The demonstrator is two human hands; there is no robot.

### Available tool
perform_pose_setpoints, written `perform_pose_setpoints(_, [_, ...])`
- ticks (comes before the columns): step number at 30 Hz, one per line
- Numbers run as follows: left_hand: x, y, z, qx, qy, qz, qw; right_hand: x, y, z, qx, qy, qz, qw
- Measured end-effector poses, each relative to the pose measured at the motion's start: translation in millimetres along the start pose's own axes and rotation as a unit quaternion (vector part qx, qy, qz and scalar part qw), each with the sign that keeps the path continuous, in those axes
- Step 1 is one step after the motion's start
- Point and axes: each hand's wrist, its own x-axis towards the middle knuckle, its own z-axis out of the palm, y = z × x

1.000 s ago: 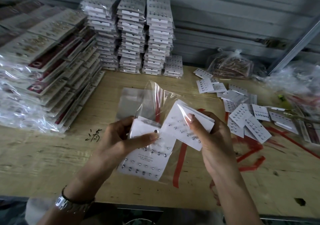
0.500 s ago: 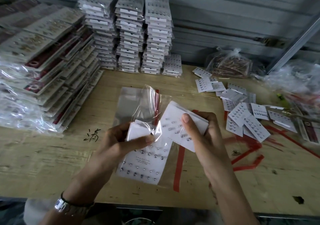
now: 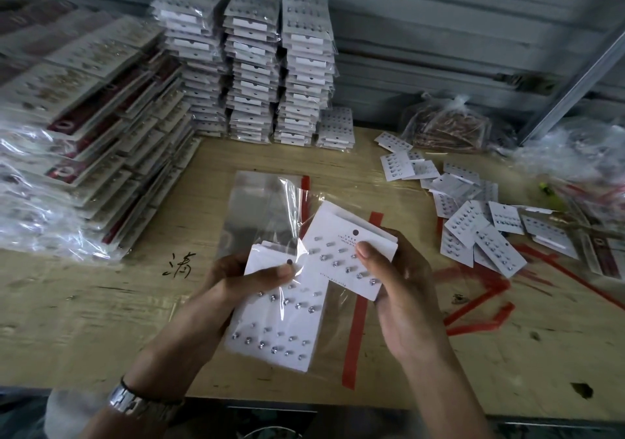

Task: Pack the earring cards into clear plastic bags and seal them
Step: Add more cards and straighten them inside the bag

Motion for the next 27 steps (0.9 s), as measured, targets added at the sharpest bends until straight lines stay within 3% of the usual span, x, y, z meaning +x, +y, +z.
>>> perform_pose_setpoints(5, [-2.5, 5.6, 8.0, 0.052, -0.048, 0.061, 0.996, -2.6, 3.4, 5.9, -0.071, 0.075, -0.019, 0.994])
perform_pose_setpoints(10, [-2.8, 5.4, 19.4, 0.046, -0.002, 0.097, 0.994, -6.1, 3.1, 10.4, -0.071, 0.137, -0.039, 0.987])
perform_pose_setpoints(17, [-5.3, 11.4, 17.9, 0.085, -0.030, 0.151, 0.984, -7.6, -11.5, 1.1, -0.055, 0.100, 0.012, 0.993])
perform_pose_setpoints(24, [-4.5, 9.8, 18.3, 0.082, -0.047, 0.160, 0.982, -9.8, -10.9, 0.6, -0.011, 0.128, 0.110, 0.986])
perform_pose_setpoints(27, [-3.5, 10.2, 19.2, 0.080, -0.053, 0.163, 0.982, -11.6, -9.2, 4.7, -0.039, 0.130, 0.073, 0.988])
